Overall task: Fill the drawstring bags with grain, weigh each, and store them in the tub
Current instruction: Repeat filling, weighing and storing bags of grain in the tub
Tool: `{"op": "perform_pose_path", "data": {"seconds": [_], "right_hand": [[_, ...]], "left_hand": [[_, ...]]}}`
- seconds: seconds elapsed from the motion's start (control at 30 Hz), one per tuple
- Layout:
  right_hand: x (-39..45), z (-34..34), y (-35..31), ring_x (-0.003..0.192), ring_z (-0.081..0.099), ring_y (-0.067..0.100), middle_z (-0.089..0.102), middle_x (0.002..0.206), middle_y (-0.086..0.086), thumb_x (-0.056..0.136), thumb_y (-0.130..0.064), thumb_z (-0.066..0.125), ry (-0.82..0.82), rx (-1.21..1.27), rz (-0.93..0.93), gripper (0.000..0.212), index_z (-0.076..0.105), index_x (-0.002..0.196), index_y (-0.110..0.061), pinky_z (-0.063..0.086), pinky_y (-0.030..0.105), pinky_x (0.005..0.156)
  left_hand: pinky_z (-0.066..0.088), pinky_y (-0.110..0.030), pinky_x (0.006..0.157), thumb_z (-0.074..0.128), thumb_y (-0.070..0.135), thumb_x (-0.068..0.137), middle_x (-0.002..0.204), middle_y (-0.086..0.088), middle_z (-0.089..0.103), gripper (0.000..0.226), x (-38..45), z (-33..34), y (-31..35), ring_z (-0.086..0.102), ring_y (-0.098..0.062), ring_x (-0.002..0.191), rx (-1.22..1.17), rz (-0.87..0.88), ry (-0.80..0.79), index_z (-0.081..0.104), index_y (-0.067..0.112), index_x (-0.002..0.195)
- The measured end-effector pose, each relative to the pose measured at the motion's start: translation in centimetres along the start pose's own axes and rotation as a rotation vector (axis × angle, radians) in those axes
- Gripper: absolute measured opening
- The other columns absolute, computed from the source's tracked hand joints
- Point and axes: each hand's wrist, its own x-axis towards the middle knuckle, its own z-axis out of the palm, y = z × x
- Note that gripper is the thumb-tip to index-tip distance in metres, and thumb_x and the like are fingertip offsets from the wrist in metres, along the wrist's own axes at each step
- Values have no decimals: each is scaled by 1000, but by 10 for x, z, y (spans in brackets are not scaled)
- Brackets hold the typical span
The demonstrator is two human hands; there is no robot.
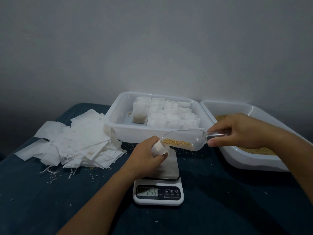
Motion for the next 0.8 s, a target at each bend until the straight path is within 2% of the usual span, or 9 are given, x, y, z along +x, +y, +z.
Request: {"op": "perform_pose_path", "data": {"seconds": [0.1,0.2,0.33,0.43,0.5,0.6,0.7,0.73,0.8], "right_hand": [[-3,11,4,92,71,0,76,98,-27,57,-103,57,-21,23,5,63,73,104,-63,59,40,90],[-6,22,9,86,69,-2,75,92,-26,58,-104,54,32,87,5,62,73,100,-62,58,31,82],[-9,42,13,66,61,1,70,74,-16,75,-86,63,161,216,14,41,76,93,-51,47,31,67],[-4,65,6,61,60,5,70,74,-7,75,-81,68,270,357,45,43,75,91,-42,46,29,63],[5,83,-4,60,59,4,68,71,-13,72,-75,72,319,468,54,39,73,87,-40,46,22,60],[26,106,-24,76,68,6,74,87,-16,75,-62,80,332,616,63,23,72,88,-44,52,20,65],[47,122,-39,66,64,1,74,84,-14,83,-47,85,334,747,74,18,69,83,-39,48,17,58],[53,126,-44,64,62,-2,73,80,-14,84,-43,85,330,791,69,19,68,82,-36,47,16,56],[60,135,-53,70,65,5,76,90,-10,87,-37,85,307,891,50,20,66,86,-30,51,21,58]], "left_hand": [[55,-25,71,72,32,92,92,10,69,12,0,0,-1,64,-6,83,-24,0,5,62,32,98],[52,-21,67,72,28,93,89,10,67,12,0,0,-1,62,-5,81,-31,2,15,60,32,94],[48,-15,65,71,25,92,87,11,67,12,1,2,-3,62,-6,82,-42,9,36,61,31,93],[50,-21,68,71,28,94,87,10,68,8,3,2,-4,63,-10,80,-80,-9,71,64,28,91],[48,-20,68,71,37,95,85,13,67,12,4,1,-2,63,-9,80,-141,-4,103,67,27,90],[49,-20,70,69,39,88,84,5,70,16,5,-3,3,65,-8,78,-326,-12,149,71,23,88],[54,-21,67,70,35,89,90,-9,74,17,4,-11,11,68,-12,81,-596,-65,167,73,19,92],[55,-22,66,69,33,90,90,-10,75,15,4,-13,14,69,-12,81,-683,-67,155,75,20,92],[55,-23,62,69,29,89,84,-1,74,10,3,-15,19,70,-9,79,-837,-51,119,78,25,86]]}}
